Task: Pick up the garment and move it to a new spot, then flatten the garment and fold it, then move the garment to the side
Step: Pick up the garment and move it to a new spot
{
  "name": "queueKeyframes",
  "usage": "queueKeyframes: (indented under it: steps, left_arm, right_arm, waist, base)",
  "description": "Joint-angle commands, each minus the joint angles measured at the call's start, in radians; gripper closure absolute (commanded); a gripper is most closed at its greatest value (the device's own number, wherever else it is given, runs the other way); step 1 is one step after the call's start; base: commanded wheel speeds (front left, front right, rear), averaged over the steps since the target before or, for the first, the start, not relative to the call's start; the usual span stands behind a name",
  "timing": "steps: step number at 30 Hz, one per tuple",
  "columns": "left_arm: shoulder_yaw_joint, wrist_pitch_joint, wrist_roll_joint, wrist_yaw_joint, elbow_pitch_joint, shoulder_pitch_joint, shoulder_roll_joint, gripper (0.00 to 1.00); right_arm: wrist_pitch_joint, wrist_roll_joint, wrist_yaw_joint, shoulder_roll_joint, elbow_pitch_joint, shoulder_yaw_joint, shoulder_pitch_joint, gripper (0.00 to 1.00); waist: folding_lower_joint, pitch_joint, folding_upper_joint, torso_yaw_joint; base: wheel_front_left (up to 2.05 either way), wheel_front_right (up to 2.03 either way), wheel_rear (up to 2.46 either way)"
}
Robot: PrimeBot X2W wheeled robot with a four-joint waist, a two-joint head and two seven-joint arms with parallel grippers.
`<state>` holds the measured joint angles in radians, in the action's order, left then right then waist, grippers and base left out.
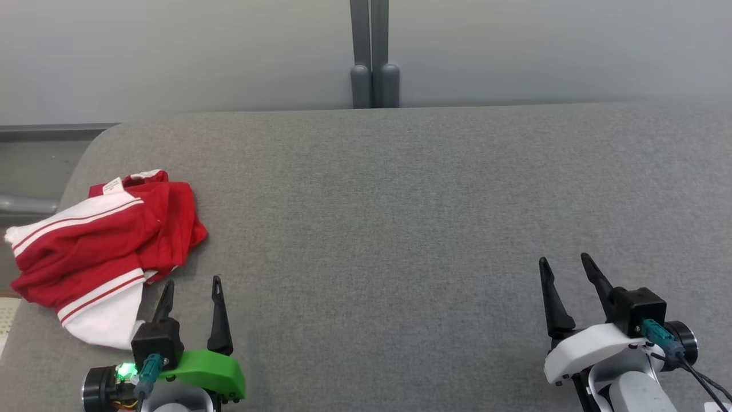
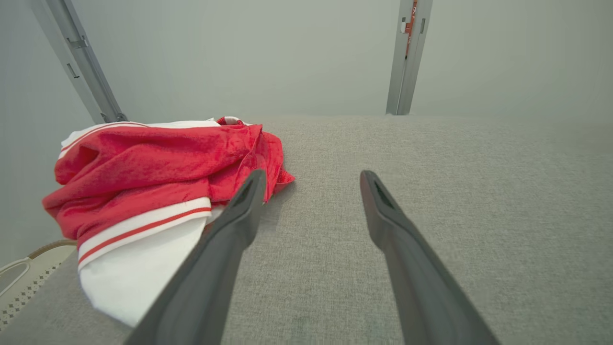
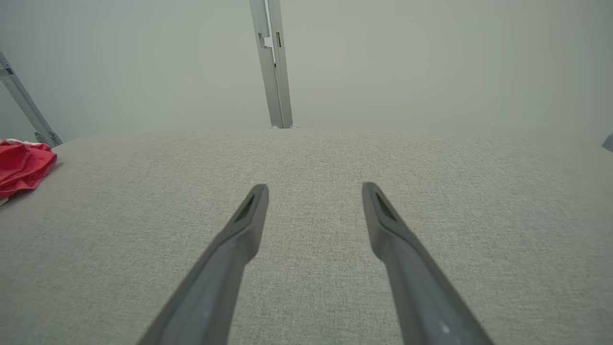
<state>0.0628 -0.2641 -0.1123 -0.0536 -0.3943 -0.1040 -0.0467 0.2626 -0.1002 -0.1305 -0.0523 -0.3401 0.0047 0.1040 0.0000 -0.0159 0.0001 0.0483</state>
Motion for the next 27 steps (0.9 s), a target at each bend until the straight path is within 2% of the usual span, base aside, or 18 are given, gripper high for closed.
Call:
queueKeyframes:
  steps: [1,15,21,27]
  left_arm:
    - [-0.005,-0.001,-0.006,-0.007,-0.002,0.000,-0.007,0.00]
    - [-0.029,-0.001,-0.007,-0.005,-0.019,0.019,-0.006,0.00]
    - [-0.041,-0.001,-0.009,-0.009,-0.020,0.026,-0.006,0.00]
    - [-0.047,-0.001,-0.024,-0.015,-0.017,0.031,-0.006,0.00]
  right_arm:
    - [0.003,0.003,0.000,-0.001,0.003,0.001,-0.010,0.00]
    - [0.003,0.000,0.000,0.000,0.002,0.029,-0.020,0.00]
    - [0.003,0.001,0.000,0.000,0.003,0.047,-0.016,0.00]
    - [0.003,0.009,0.000,-0.001,0.004,0.063,-0.002,0.00]
  waist:
    - [0.0000,-0.002,-0.0001,0.048]
    - [0.0000,-0.006,-0.0001,0.302]
    - [0.0000,-0.011,-0.0001,0.388]
    - [0.0000,-0.024,-0.0001,0.442]
  base:
    - [0.00,0.00,0.00]
    - [0.00,0.00,0.00]
    - [0.00,0.00,0.00]
    - [0.00,0.00,0.00]
